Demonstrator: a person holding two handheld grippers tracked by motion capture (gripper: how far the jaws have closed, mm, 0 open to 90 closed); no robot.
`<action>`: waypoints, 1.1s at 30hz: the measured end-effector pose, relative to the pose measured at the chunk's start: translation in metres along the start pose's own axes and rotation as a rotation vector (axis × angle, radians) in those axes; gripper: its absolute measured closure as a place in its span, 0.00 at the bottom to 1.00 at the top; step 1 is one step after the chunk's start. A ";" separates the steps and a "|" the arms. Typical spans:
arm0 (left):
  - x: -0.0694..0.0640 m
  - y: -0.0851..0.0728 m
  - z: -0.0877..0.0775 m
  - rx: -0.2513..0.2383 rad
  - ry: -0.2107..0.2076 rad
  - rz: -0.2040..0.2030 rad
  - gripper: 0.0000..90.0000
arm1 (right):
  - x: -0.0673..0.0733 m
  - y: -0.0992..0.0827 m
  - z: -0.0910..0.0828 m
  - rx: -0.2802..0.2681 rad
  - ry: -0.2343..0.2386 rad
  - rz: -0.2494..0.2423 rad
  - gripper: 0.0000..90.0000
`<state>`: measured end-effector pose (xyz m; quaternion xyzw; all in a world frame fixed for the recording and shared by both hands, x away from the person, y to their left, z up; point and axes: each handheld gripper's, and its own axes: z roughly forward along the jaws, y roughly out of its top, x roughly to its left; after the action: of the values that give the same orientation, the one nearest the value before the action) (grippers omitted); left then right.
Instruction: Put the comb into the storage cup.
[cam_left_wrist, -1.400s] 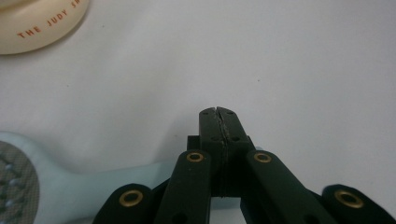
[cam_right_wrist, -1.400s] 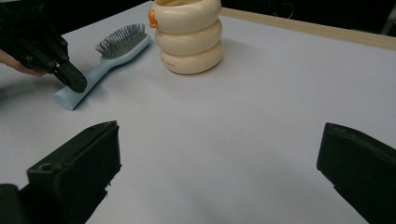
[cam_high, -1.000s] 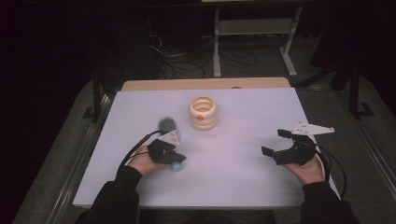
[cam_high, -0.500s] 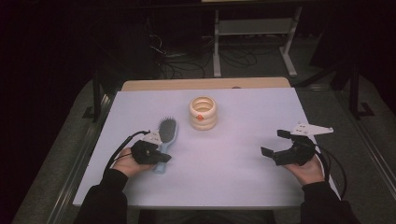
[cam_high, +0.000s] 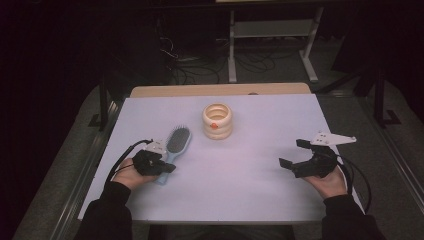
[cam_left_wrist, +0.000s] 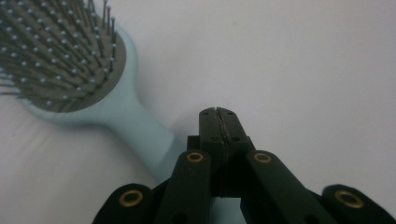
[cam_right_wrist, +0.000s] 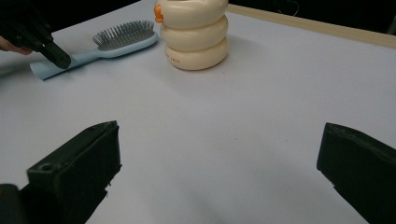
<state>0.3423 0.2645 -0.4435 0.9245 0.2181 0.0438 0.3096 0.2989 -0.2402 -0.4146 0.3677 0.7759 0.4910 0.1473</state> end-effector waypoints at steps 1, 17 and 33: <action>0.001 -0.002 -0.001 0.009 0.006 -0.003 1.00 | 0.000 0.000 0.000 0.001 0.000 -0.001 0.00; 0.022 -0.026 -0.021 -0.046 0.040 -0.103 1.00 | 0.000 0.000 0.001 0.007 0.002 -0.005 0.00; 0.034 -0.036 -0.029 -0.054 0.088 -0.138 1.00 | 0.001 0.000 0.002 0.011 0.002 -0.014 0.00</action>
<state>0.3529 0.3206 -0.4438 0.8958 0.2932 0.0687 0.3270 0.2990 -0.2383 -0.4151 0.3626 0.7813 0.4859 0.1480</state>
